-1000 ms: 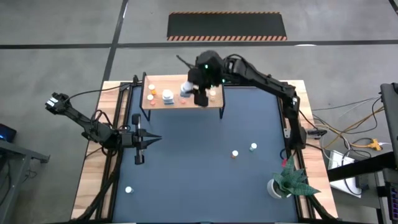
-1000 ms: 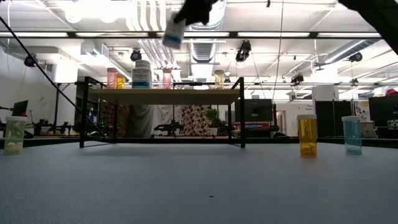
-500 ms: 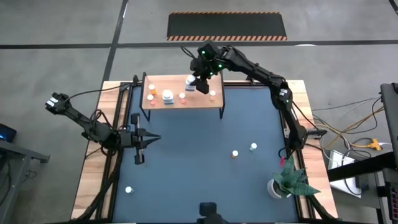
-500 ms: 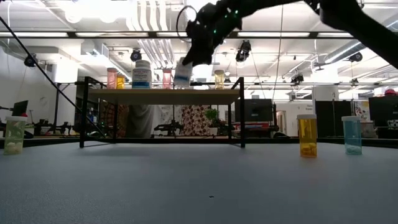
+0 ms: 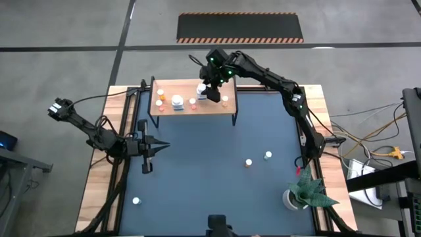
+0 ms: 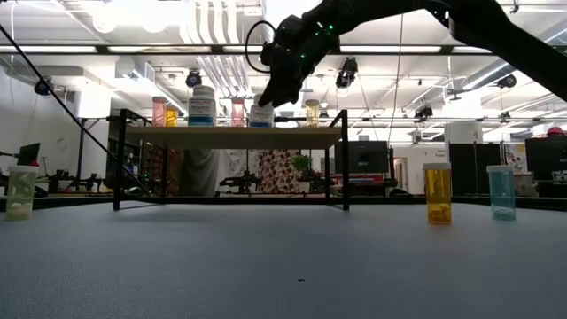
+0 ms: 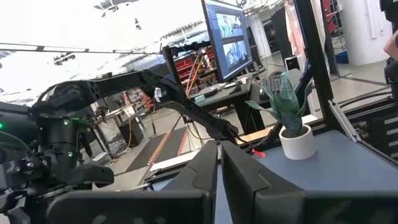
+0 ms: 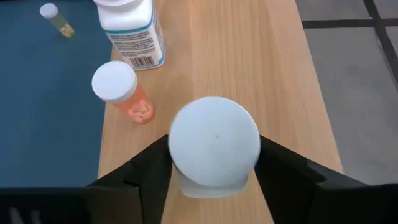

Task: Pick and place medicine bottles onto shelf by color
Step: Put the white pill bottle on the shelf

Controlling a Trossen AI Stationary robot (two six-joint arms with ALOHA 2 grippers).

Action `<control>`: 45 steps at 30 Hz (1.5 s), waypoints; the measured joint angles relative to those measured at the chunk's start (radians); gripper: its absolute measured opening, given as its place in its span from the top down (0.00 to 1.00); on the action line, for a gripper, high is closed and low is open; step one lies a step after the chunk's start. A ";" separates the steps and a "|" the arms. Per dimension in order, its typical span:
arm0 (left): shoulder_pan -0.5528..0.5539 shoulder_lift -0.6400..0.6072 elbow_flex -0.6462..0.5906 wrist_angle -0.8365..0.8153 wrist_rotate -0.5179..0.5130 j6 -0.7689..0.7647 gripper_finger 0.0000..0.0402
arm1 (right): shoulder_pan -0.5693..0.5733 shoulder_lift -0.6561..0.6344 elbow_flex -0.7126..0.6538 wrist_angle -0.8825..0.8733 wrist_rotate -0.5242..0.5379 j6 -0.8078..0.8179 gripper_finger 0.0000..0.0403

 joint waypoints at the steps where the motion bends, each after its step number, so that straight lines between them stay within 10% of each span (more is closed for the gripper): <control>1: 0.000 0.000 0.000 0.000 0.000 0.000 0.99 | 0.001 0.000 0.000 0.001 0.000 0.000 0.46; 15: 0.000 0.000 0.001 -0.001 0.000 0.002 0.99 | 0.004 -0.079 0.000 -0.021 0.006 0.039 0.38; 34: 0.000 0.000 0.001 -0.001 0.000 0.001 0.99 | 0.015 -0.035 -0.016 -0.154 0.157 0.016 0.93; 45: 0.000 0.001 0.001 -0.002 0.000 0.003 0.99 | 0.070 0.002 -0.018 -0.029 0.157 -0.003 0.98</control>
